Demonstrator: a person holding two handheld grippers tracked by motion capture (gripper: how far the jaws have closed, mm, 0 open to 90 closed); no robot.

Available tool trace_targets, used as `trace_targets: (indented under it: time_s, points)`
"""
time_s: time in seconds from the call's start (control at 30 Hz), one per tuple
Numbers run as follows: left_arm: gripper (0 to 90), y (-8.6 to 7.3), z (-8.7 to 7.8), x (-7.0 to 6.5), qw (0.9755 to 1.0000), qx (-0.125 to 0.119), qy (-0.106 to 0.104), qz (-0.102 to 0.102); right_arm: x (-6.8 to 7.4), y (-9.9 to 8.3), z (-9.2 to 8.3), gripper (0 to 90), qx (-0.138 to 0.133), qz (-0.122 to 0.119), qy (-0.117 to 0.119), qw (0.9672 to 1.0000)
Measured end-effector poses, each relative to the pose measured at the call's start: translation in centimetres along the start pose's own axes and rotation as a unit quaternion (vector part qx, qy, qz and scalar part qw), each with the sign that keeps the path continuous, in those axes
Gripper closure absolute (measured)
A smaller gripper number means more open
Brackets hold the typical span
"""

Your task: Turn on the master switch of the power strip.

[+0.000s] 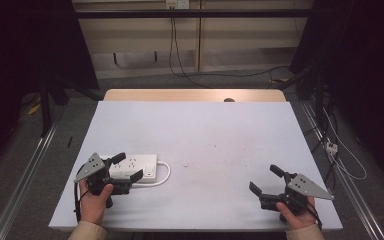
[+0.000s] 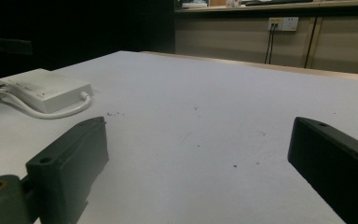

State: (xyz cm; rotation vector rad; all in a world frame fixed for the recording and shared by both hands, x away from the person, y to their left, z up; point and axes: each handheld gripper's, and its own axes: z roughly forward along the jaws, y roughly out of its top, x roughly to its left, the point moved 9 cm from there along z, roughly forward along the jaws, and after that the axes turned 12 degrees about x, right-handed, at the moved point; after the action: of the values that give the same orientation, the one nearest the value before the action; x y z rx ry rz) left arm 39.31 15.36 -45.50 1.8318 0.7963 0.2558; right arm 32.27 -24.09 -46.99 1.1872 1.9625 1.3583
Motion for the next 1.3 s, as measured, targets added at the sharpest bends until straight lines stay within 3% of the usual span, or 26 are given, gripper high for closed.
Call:
trace_targets:
  time_s: [0.43,1.3]
  points:
    - [12.0,0.0,0.6,-0.3,0.9996,0.024,0.008,0.011,0.1,0.1,0.0,4.9,-0.002,-0.004,0.001,1.0]
    - [39.0,0.0,1.6,-0.9,0.9982,0.06,-0.004,0.002,0.1,0.3,0.0,4.4,-0.008,-0.012,-0.004,0.9999]
